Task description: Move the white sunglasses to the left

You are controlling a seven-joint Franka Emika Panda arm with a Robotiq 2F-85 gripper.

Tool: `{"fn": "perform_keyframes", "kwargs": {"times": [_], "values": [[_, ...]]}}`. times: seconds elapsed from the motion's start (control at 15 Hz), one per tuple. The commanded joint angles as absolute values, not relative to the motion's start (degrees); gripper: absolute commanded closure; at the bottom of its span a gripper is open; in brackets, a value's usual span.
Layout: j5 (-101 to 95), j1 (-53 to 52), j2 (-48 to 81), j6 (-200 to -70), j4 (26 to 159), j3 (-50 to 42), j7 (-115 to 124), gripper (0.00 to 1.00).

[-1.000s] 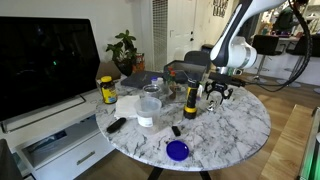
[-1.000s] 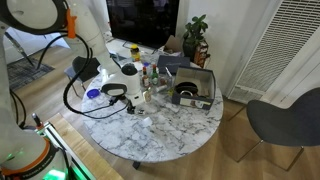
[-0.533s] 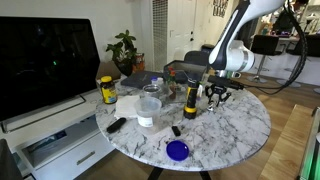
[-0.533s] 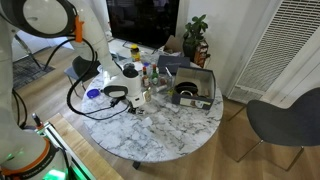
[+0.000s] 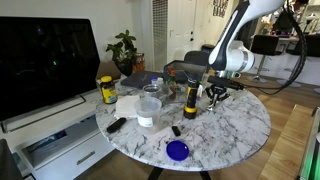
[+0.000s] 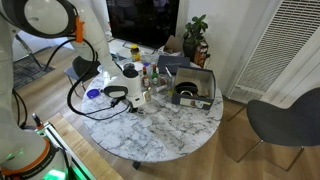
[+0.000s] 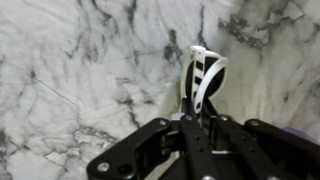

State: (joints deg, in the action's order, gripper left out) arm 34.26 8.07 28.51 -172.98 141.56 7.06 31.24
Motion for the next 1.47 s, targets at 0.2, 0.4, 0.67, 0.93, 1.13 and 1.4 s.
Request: {"fn": "perform_keyframes", "kwargs": {"times": [0.2, 0.4, 0.67, 0.93, 1.13, 1.4], "values": [[34.4, 3.9, 23.5, -172.2, 144.6, 4.6, 31.0, 0.97], [32.6, 0.1, 19.8, -171.1, 147.5, 2.3, 31.7, 0.97], [26.9, -2.1, 12.7, -165.2, 152.6, 0.7, 28.8, 0.97], [22.2, -1.8, 2.7, -156.8, 158.3, 2.3, 22.5, 0.97], [18.4, -2.4, -5.1, -150.7, 162.5, 2.9, 18.6, 0.97], [15.1, -3.4, -7.8, -140.0, 157.4, 3.7, 12.2, 0.97]]}}
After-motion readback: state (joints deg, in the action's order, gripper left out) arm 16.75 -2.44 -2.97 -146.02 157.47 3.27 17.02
